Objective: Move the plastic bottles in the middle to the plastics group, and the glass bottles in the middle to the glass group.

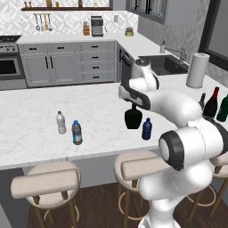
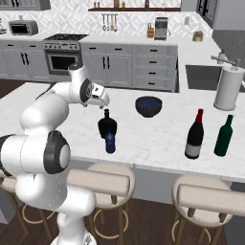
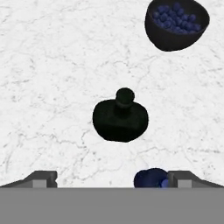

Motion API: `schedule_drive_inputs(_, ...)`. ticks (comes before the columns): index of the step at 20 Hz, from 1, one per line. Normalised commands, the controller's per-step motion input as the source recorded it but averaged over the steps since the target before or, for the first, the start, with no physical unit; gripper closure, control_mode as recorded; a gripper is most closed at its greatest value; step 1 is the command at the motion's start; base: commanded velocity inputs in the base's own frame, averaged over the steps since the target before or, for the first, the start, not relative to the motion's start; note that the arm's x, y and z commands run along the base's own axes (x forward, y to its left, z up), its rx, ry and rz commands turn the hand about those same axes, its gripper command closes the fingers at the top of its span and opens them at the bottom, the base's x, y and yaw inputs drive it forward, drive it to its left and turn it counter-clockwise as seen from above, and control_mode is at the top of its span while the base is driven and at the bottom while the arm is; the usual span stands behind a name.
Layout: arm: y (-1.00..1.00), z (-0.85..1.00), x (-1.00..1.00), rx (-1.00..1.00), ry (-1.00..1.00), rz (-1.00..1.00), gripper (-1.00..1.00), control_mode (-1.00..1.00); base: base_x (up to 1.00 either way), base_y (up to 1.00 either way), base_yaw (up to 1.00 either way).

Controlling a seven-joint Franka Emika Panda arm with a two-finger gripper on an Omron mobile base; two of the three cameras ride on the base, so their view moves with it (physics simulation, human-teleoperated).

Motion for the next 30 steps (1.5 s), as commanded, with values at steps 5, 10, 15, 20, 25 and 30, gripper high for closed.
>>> schedule_drive_inputs(5, 0.0, -0.32, 0.45, 0.0, 0.0, 0.0, -1.0, -1.0, 0.0, 0.0, 0.0)
schedule_drive_inputs(10, -0.21, -0.2, 0.38, 0.05, 0.0, -0.01, -1.0, -1.0, 0.0, 0.0, 0.0)
schedule_drive_inputs(15, -0.16, -0.15, 0.25, 0.03, 0.0, -0.08, -1.0, -1.0, 0.0, 0.0, 0.0)
schedule_drive_inputs(20, -0.05, -0.31, 0.2, 0.0, 0.0, 0.0, -1.0, -1.0, 0.0, 0.0, 0.0)
schedule_drive_inputs(25, 0.0, -0.19, 0.23, 0.0, 0.0, 0.0, -1.0, -1.0, 0.0, 0.0, 0.0)
schedule_drive_inputs(30, 0.0, -0.2, 0.07, 0.0, 0.0, 0.0, -1.0, -1.0, 0.0, 0.0, 0.0)
